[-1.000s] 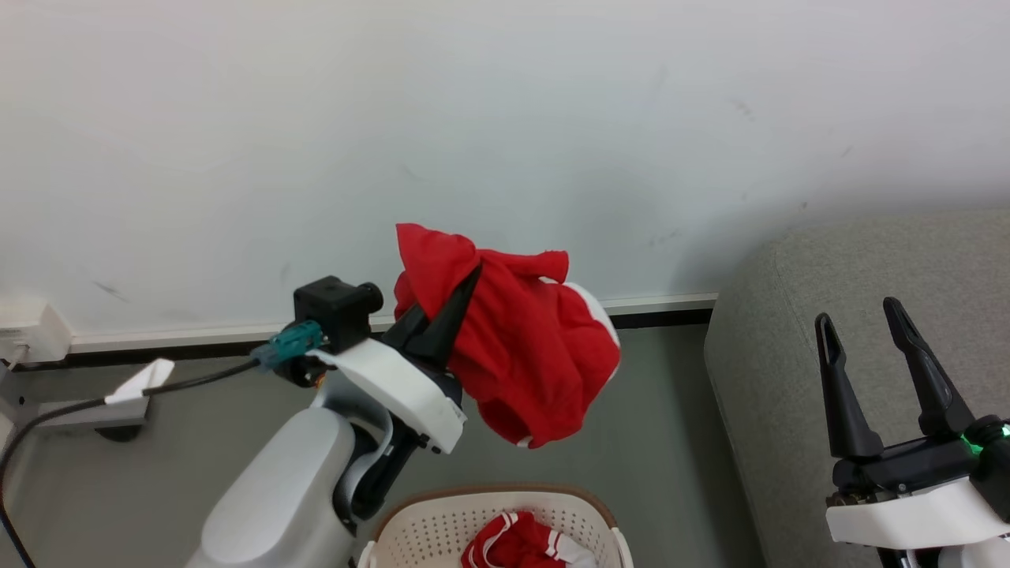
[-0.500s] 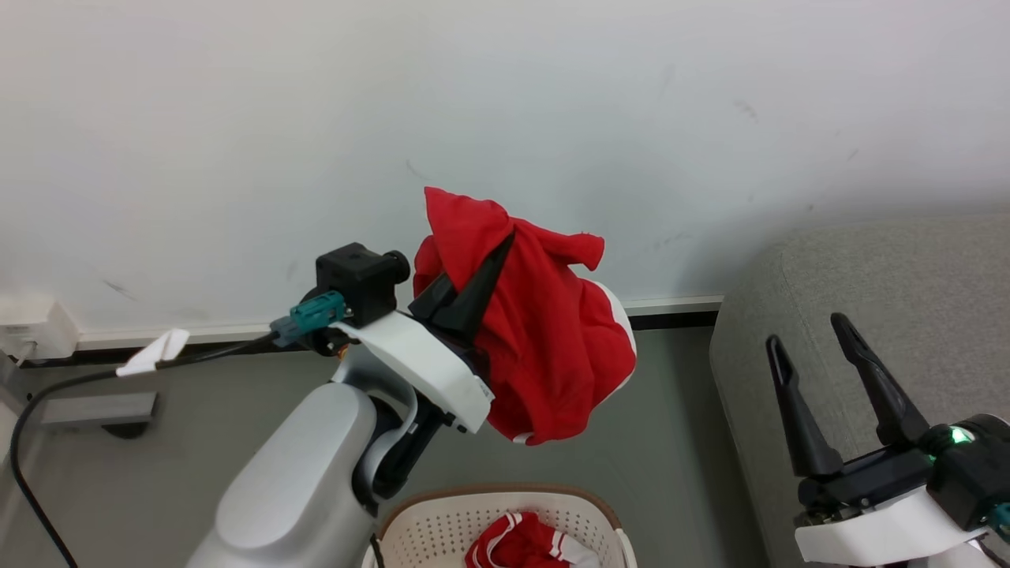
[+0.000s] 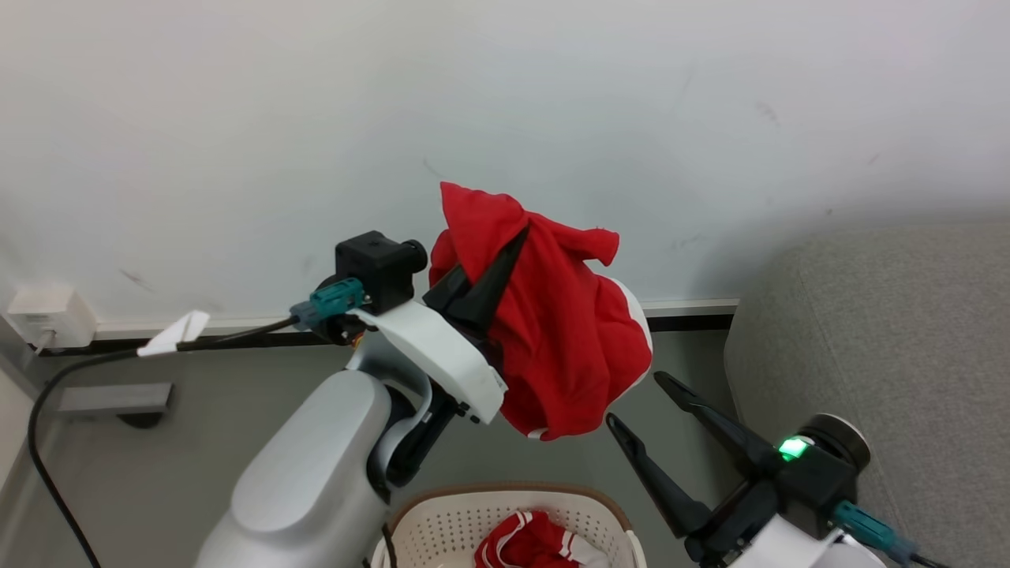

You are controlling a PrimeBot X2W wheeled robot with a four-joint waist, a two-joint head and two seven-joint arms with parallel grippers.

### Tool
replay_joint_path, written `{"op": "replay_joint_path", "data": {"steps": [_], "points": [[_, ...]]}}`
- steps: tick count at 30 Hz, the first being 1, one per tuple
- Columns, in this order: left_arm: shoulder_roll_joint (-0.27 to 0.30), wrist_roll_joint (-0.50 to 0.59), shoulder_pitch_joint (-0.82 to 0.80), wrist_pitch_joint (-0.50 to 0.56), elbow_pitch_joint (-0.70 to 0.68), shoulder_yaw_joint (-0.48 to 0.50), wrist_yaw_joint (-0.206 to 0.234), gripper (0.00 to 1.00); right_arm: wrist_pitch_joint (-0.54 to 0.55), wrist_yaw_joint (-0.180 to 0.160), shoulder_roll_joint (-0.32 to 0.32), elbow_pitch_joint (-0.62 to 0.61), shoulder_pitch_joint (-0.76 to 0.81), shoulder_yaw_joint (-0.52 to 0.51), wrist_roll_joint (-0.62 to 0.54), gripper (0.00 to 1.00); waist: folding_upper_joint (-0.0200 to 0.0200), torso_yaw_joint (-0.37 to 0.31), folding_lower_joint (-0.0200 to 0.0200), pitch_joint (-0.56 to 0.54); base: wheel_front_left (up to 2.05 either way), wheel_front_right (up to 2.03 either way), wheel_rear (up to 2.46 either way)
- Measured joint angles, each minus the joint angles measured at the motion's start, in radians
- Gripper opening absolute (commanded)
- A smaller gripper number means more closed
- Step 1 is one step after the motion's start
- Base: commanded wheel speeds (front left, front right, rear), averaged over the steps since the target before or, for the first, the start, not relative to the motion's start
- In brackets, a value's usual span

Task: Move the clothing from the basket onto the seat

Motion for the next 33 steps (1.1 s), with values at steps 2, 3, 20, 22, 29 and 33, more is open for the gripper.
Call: {"op": "replay_joint_path", "data": {"steps": [2,3,20,22,29,33], "points": [[-0.004,0.000,-0.006,0.000,0.002,-0.007,-0.003,0.00,0.000,0.000,-0.003,0.053,-0.046,0.048,0.022,1.00,0.0000,0.005,0.0001,0.001,0.00,0.00,0.00],[-0.007,0.000,-0.008,0.000,0.001,-0.014,-0.004,0.00,0.000,0.000,-0.002,0.081,-0.065,0.065,0.035,1.00,0.0000,0.009,0.0000,0.002,0.00,0.00,0.00],[-0.074,0.002,-0.014,0.034,-0.013,-0.131,-0.028,0.00,0.000,0.000,0.055,0.438,-0.276,0.257,0.231,1.00,0.0000,0.131,0.0001,-0.009,0.00,0.00,0.00],[-0.081,-0.002,-0.015,0.037,-0.012,-0.141,-0.031,0.00,0.000,0.000,0.061,0.466,-0.292,0.268,0.241,1.00,0.0000,0.146,0.0000,-0.012,0.00,0.00,0.00],[-0.093,-0.015,-0.018,0.040,-0.007,-0.171,-0.035,0.00,0.000,0.000,0.096,0.542,-0.339,0.299,0.275,1.00,0.0000,0.190,0.0000,-0.022,0.00,0.00,0.00],[-0.098,-0.022,-0.018,0.040,-0.002,-0.186,-0.036,0.00,0.000,0.000,0.109,0.575,-0.361,0.303,0.286,1.00,0.0000,0.205,0.0000,-0.022,0.00,0.00,0.00]]}}
